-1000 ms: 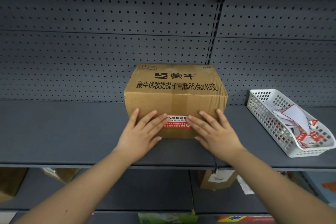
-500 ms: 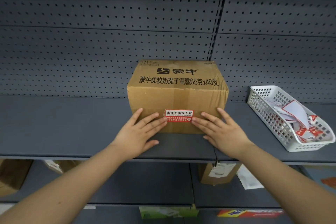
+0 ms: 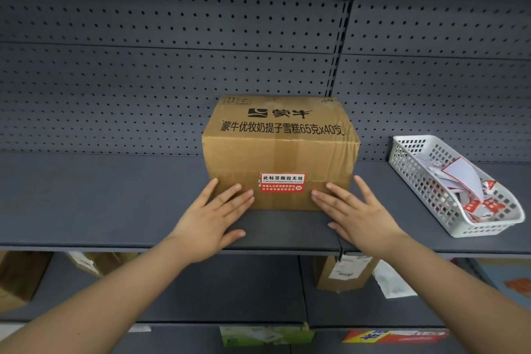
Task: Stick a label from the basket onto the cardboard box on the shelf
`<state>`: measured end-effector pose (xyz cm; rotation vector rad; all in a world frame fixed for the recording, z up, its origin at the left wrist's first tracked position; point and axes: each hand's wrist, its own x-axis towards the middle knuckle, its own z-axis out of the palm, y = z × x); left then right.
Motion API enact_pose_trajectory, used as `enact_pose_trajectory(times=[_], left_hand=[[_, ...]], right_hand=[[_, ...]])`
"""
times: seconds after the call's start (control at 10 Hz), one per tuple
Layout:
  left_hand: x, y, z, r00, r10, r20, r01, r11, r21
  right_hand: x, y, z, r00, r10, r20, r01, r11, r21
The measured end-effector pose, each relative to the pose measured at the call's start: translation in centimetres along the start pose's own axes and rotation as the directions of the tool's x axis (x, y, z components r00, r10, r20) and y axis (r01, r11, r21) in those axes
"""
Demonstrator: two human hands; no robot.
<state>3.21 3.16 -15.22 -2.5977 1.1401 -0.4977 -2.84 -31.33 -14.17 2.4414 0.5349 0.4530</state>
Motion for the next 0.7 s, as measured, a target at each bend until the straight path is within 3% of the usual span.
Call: enact_pose_trajectory(times=[0.2, 0.5, 0.6, 0.7], left_hand=[[3.5, 2.6, -1.9, 0.988, -0.059, -0.142, 0.055, 0.998, -0.029], [1.0, -0.7, -1.6, 0.974, -0.196, -0.110, 0.200, 0.979, 0.030], [0.6, -0.4, -1.8, 0.972, -0.194, -0.129, 0.191, 0.981, -0.036], [-0.2, 0.2, -3.0, 0.951, -0.253, -0.180, 0.186, 0.929, -0.321]], right_hand=[[4.0, -2.8, -2.9, 0.983, 0.074, -0.171, -0.070, 0.997, 0.030], [1.4, 1.3, -2.0, 0.971, 0.205, -0.124, -0.203, 0.979, 0.033], [1.4, 0.7, -2.4, 0.973, 0.181, -0.142, -0.170, 0.982, 0.087], [0.2, 1.4, -3.8, 0.958, 0.183, -0.219, -0.131, 0.964, 0.231]])
